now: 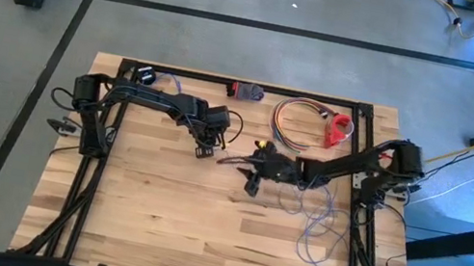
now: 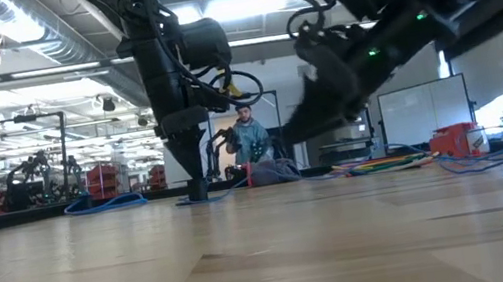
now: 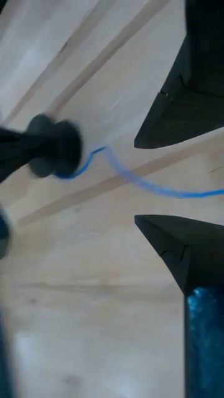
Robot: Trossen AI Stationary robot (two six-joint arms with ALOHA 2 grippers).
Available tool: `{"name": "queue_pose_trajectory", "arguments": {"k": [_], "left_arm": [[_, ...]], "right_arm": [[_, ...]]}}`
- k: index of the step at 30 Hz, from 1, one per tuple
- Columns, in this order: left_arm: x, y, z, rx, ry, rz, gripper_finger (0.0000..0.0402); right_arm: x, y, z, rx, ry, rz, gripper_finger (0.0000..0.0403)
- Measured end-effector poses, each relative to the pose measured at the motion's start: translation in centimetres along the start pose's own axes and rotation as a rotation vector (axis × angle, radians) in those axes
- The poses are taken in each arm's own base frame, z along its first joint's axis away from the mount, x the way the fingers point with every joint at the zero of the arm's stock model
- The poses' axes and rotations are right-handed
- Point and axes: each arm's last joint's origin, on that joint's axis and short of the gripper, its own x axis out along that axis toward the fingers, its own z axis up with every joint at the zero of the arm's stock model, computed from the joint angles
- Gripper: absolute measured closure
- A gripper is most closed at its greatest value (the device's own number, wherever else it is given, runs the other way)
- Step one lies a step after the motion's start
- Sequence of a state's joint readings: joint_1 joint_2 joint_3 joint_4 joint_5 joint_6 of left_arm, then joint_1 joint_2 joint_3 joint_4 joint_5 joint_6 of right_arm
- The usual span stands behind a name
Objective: Coil cords
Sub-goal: Uncoil the blue wire from the black spool
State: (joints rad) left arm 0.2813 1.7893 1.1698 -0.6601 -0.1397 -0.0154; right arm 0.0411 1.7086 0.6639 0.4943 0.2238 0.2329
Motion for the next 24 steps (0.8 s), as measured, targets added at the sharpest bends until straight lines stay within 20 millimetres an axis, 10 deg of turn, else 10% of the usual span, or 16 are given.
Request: {"name": "queue_pose_trajectory", "arguments": {"k": [14,24], "left_arm": [[0.0,0.0,0.1,0.007,-0.013,0.0,0.0398],[0.0,0.0,0.2,0.005,-0.019,0.0,0.0398]], "right_arm": [[4.9,-0.6,0.0,0.081,-0.037,-0.012,0.0217],[5.1,-1.1,-0.2,0.061,-0.016,-0.078,0.0321]]}}
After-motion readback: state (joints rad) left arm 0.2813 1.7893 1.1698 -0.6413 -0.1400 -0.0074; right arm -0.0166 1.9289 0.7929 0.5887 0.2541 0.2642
